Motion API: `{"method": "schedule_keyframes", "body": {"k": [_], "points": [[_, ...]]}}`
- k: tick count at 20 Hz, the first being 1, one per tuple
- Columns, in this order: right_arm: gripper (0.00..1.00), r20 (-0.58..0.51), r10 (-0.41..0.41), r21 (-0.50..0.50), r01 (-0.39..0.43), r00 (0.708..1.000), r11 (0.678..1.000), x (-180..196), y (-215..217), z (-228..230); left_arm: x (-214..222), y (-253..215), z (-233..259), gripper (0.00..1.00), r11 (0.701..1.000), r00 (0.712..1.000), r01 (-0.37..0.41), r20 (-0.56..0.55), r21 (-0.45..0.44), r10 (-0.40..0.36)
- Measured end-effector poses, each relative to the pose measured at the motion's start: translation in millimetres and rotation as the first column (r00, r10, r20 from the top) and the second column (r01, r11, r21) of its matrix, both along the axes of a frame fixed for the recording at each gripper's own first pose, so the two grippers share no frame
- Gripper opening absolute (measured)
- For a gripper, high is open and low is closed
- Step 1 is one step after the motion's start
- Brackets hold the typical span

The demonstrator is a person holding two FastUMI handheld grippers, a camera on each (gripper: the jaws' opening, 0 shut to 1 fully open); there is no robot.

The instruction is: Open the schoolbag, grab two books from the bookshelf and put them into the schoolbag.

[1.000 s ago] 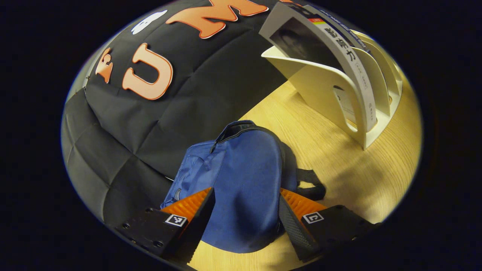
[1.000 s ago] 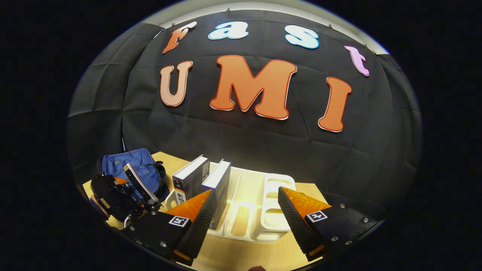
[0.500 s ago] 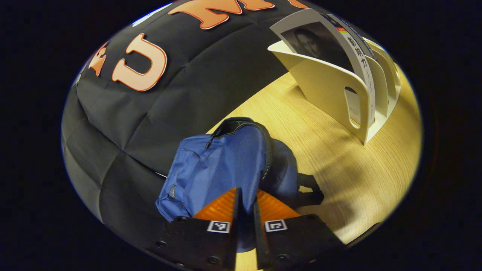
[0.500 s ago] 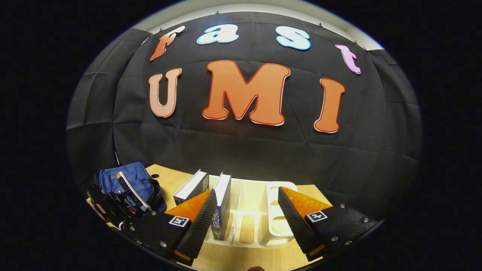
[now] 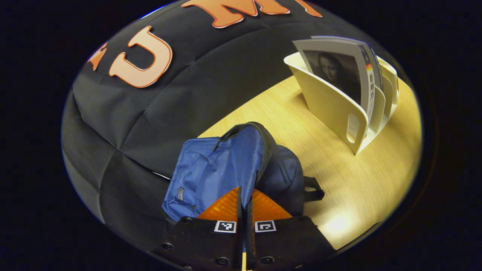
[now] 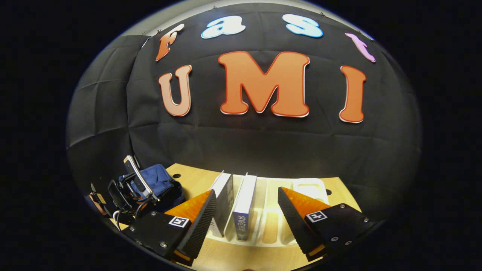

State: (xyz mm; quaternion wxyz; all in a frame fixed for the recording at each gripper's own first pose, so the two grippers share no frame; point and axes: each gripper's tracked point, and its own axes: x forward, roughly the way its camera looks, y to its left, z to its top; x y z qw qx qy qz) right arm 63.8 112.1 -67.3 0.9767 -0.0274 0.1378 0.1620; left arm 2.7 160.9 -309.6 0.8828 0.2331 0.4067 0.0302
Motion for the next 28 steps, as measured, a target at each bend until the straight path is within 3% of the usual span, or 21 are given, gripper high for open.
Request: {"method": "schedule_keyframes", "body": {"k": [2, 3, 4, 11, 16, 20, 22, 23, 24, 25, 27, 28], "points": [[0.96, -0.065, 0.026, -0.008, -0.026, 0.998, 1.0, 3, 20, -5, 3, 10, 15, 0.03, 0.999, 1.0, 0.0, -0.007, -0.044, 0.0], [0.82, -0.084, 0.031, -0.025, -0.034, 0.996, 0.999, 6, 29, -5, 4, 14, 21, 0.02, 0.998, 1.0, 0.004, -0.014, -0.067, -0.005], [0.91, -0.098, 0.033, -0.05, -0.038, 0.995, 0.998, 9, 36, -3, 6, 20, 27, 0.02, 0.997, 1.0, 0.014, -0.017, -0.082, -0.015], [0.86, -0.298, -0.003, -0.154, -0.045, 0.955, 0.987, 32, 90, -37, 20, 55, 65, 0.02, 0.988, 0.991, 0.128, -0.031, -0.084, -0.131], [0.85, -0.42, -0.07, -0.219, -0.026, 0.905, 0.975, 53, 89, -50, 26, 67, 65, 0.02, 0.98, 0.984, 0.173, -0.023, -0.099, -0.176], [0.82, -0.542, -0.083, -0.246, -0.063, 0.836, 0.967, 51, 93, -78, 35, 81, 81, 0.02, 0.972, 0.972, 0.231, -0.028, -0.042, -0.233], [0.78, -0.573, -0.101, -0.283, -0.081, 0.814, 0.956, 54, 89, -88, 39, 86, 89, 0.02, 0.97, 0.972, 0.232, -0.029, -0.077, -0.235], [0.63, -0.587, -0.102, -0.278, -0.081, 0.803, 0.957, 57, 92, -91, 39, 87, 92, 0.02, 0.97, 0.974, 0.22, -0.028, -0.107, -0.224], [0.68, -0.612, -0.111, -0.28, -0.083, 0.783, 0.957, 58, 92, -98, 39, 93, 95, 0.01, 0.971, 0.976, 0.211, -0.03, -0.114, -0.215], [0.53, -0.627, -0.115, -0.284, -0.089, 0.771, 0.955, 58, 91, -99, 41, 100, 96, 0.02, 0.972, 0.976, 0.208, -0.034, -0.106, -0.213], [0.56, -0.645, -0.154, -0.333, -0.094, 0.749, 0.938, 63, 83, -110, 41, 97, 100, 0.02, 0.969, 0.974, 0.214, -0.041, -0.125, -0.221], [0.46, -0.65, -0.163, -0.356, -0.108, 0.742, 0.928, 64, 82, -117, 40, 96, 101, 0.02, 0.966, 0.972, 0.223, -0.047, -0.128, -0.23]]}}
